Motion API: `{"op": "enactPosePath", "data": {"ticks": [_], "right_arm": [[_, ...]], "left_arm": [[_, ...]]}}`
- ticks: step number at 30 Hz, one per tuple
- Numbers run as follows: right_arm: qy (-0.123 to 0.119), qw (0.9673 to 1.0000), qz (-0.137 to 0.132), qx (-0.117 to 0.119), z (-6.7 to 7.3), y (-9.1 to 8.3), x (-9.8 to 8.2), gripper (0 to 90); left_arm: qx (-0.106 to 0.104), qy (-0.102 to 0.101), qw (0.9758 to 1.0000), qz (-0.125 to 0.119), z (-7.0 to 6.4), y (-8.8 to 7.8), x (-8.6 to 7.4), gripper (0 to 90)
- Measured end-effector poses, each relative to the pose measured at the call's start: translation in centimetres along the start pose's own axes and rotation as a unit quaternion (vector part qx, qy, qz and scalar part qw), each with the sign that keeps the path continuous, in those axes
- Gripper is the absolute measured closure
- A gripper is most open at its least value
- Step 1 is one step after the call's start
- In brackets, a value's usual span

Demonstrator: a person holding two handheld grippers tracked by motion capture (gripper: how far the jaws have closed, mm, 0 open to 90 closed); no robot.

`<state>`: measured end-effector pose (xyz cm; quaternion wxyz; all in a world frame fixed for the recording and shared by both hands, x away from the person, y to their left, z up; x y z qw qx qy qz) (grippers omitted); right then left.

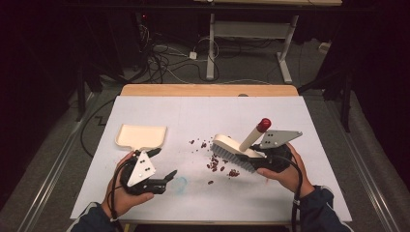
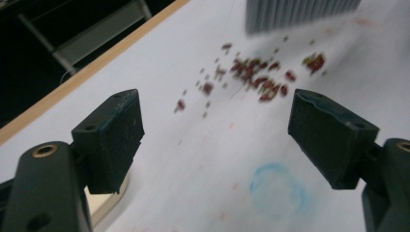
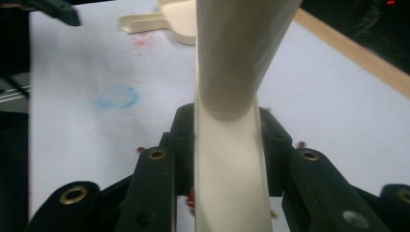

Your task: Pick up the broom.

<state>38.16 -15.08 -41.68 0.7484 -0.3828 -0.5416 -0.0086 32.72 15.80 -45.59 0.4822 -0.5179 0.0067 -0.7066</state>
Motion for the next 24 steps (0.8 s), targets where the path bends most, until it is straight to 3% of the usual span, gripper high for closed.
{"op": "enactPosePath", "data": {"ticks": [2,3,5,7,9,12,16,24], "right_arm": [[0.004,0.9999,-0.005,-0.009,-0.5,-0.2,0.1,67.2],[0.008,0.9995,-0.009,-0.030,-1.2,-0.4,0.2,67.1],[0.012,0.9993,-0.012,-0.033,-1.5,-0.5,0.2,67.2],[0.021,0.9985,-0.017,-0.047,-2.3,-0.6,0.1,67.2],[0.023,0.9978,-0.018,-0.059,-2.8,-0.7,0.1,67.2],[0.026,0.9971,-0.017,-0.069,-3.2,-0.7,0.0,67.2],[0.033,0.9959,-0.019,-0.082,-3.8,-0.6,-0.1,67.2],[0.020,0.9920,-0.021,-0.123,-5.1,0.0,0.2,67.3]], "left_arm": [[0.007,-0.008,0.9999,0.013,0.1,-0.4,-1.5,19.4],[0.011,-0.017,0.9996,0.019,0.2,-0.6,-2.1,19.4],[0.002,-0.043,0.9986,0.030,0.0,-0.8,-3.4,19.4],[0.007,-0.038,0.9983,0.044,-0.3,-0.8,-4.4,18.6],[0.001,-0.048,0.9977,0.048,-0.9,-1.0,-5.2,18.6],[0.002,-0.039,0.9977,0.055,-1.2,-1.1,-5.4,18.6],[0.007,-0.042,0.9980,0.048,-1.2,-1.3,-5.3,18.6],[0.009,-0.043,0.9978,0.050,-1.0,-1.4,-5.7,18.6]]}}
Point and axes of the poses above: each handheld gripper's, and its own axes: y roughly forward along the jaws, x roughly out of its top, z roughly to its left, the point moved 7 cm from there along y, roughly forward along the jaws, and after that the axes turned 15 degrees about y, right-handed, at the moved point
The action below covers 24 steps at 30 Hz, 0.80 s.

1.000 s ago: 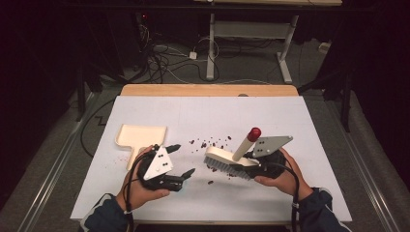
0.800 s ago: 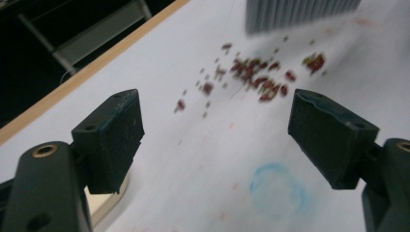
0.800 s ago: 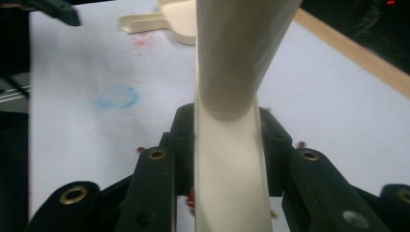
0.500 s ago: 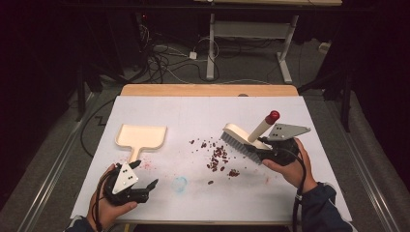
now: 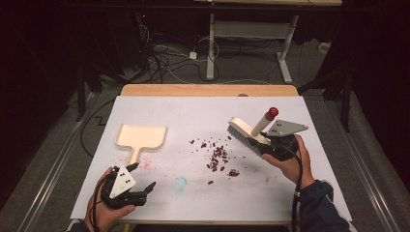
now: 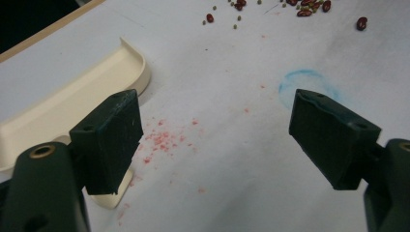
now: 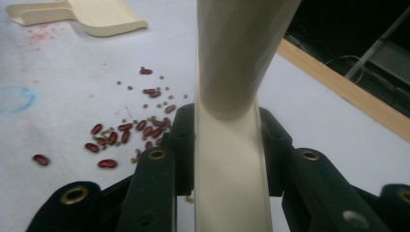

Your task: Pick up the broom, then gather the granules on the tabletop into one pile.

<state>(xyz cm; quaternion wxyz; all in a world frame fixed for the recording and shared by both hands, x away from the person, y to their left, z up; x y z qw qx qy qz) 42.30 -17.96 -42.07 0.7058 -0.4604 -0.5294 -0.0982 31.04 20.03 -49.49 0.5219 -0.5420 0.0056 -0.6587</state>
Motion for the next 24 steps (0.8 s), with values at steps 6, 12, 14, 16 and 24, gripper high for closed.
{"op": "enactPosePath", "data": {"ticks": [6,12,14,16,24], "right_arm": [[-0.027,0.9991,0.013,-0.030,-1.6,3.2,1.7,67.4],[-0.077,0.9945,0.044,-0.055,-1.7,8.4,3.1,67.4],[-0.089,0.9934,0.046,-0.056,-1.3,9.7,3.3,67.4],[-0.100,0.9922,0.053,-0.054,-0.7,11.2,3.5,67.4],[-0.137,0.9867,0.082,-0.031,2.2,13.5,1.6,67.4]], "left_arm": [[0.003,0.001,1.0000,0.003,0.4,0.3,0.0,18.6],[0.001,0.002,1.0000,0.010,0.3,0.5,-0.3,18.6],[0.001,0.004,1.0000,0.009,0.4,0.6,-0.1,18.6],[0.000,0.005,1.0000,0.008,0.4,0.7,-0.1,18.6],[-0.003,0.006,0.9999,0.013,0.2,0.6,-0.3,18.6]]}}
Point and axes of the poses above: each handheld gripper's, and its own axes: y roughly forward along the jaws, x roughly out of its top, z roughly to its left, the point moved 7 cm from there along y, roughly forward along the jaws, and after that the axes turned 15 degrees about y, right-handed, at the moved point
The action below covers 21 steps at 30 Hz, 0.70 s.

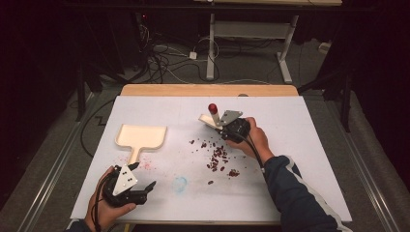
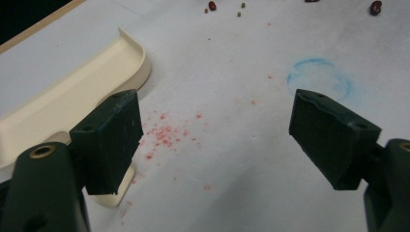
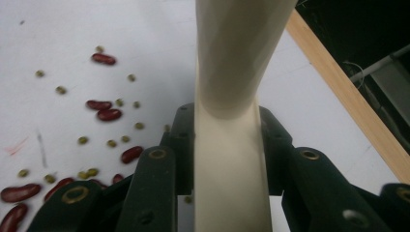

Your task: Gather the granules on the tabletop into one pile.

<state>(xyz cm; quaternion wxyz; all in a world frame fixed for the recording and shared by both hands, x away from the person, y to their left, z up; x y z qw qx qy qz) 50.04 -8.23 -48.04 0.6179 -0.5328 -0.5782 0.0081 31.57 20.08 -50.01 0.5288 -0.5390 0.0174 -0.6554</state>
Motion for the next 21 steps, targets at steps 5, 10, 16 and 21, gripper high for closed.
{"op": "enactPosePath", "data": {"ticks": [5,10,16,21], "right_arm": [[-0.033,0.9993,-0.008,0.017,2.0,-0.7,-1.0,67.2],[-0.037,0.9978,-0.027,0.048,3.5,-2.1,-1.8,67.2],[-0.052,0.9952,-0.037,0.074,5.1,-4.1,-3.3,67.1],[-0.060,0.9939,-0.041,0.083,5.5,-5.8,-3.9,67.2]], "left_arm": [[-0.001,-0.001,1.0000,0.001,-0.2,0.0,0.0,18.6],[-0.001,-0.001,1.0000,0.003,-0.1,0.0,0.0,18.6],[-0.003,0.000,1.0000,0.005,-0.3,0.1,0.0,18.6],[0.000,-0.003,1.0000,0.004,-0.2,0.0,0.1,18.6]]}}
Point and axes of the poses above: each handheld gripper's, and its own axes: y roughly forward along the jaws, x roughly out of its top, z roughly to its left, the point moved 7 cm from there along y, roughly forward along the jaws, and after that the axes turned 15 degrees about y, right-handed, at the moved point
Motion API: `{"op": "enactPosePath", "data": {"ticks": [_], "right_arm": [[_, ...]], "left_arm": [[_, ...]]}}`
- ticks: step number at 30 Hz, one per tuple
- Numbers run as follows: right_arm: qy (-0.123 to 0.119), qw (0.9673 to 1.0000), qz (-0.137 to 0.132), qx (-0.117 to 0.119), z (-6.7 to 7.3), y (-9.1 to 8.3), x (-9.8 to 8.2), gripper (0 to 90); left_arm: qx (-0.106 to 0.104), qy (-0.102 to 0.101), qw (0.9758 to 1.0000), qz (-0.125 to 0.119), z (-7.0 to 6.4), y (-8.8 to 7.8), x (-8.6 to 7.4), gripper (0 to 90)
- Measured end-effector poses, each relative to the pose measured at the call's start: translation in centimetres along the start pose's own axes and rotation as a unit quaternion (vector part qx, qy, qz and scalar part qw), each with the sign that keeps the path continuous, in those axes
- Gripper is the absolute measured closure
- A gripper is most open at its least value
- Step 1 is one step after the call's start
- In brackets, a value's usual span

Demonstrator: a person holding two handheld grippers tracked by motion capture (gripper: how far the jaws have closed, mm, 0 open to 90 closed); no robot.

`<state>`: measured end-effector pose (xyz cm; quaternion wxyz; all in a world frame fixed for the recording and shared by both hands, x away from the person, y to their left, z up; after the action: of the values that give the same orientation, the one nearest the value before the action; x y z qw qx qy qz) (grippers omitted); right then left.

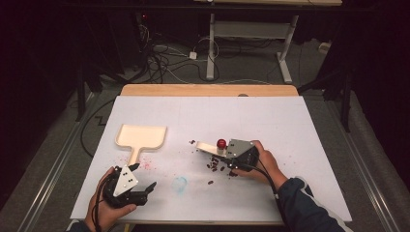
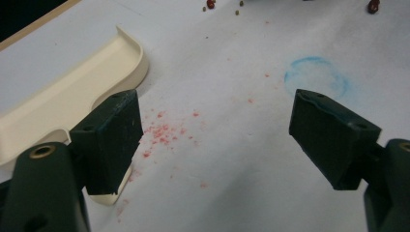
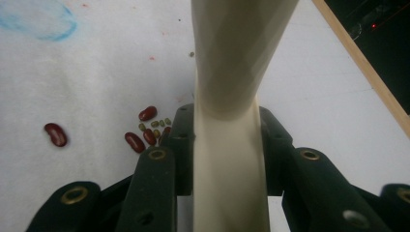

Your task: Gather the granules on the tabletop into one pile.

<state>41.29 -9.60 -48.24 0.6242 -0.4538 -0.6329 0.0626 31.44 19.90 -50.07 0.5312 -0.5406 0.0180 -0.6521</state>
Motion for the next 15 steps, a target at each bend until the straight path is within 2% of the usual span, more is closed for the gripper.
{"op": "enactPosePath", "data": {"ticks": [2,4,5,7,9,13,15], "right_arm": [[0.005,1.0000,-0.003,-0.002,0.0,-0.5,0.1,67.3],[-0.012,0.9998,0.000,-0.014,-0.6,-1.0,0.3,67.4],[-0.014,0.9997,0.001,-0.020,-0.9,-1.1,0.4,67.4],[-0.008,0.9995,-0.006,-0.028,-1.6,-1.2,0.9,67.4],[-0.002,0.9994,-0.011,-0.031,-2.6,-1.2,1.6,67.4],[0.005,0.9984,-0.025,-0.051,-4.6,-0.7,3.3,67.4],[0.014,0.9977,-0.036,-0.056,-5.5,0.3,4.7,67.4]], "left_arm": [[0.002,-0.003,1.0000,0.001,0.1,0.0,0.0,18.6],[0.004,-0.005,1.0000,0.001,0.1,-0.1,0.0,18.6],[0.002,-0.013,0.9999,0.003,0.0,-0.1,-0.1,18.6],[0.005,-0.007,1.0000,0.001,0.0,-0.2,-0.1,18.6],[0.002,-0.015,0.9999,0.004,-0.1,-0.2,-0.2,18.6],[0.003,-0.017,0.9998,0.001,-0.1,-0.3,-0.2,18.6],[0.002,-0.017,0.9999,0.001,-0.1,-0.3,-0.2,18.6]]}}
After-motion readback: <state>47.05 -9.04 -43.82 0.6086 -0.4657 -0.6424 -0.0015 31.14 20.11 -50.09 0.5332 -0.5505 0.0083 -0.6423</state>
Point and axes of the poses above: each handheld gripper's, and its own axes: y roughly forward along the jaws, x roughly out of its top, z roughly to its left, the point moved 7 cm from there along y, roughly forward along the jaws, and after that the axes turned 15 degrees about y, right-handed, at the moved point
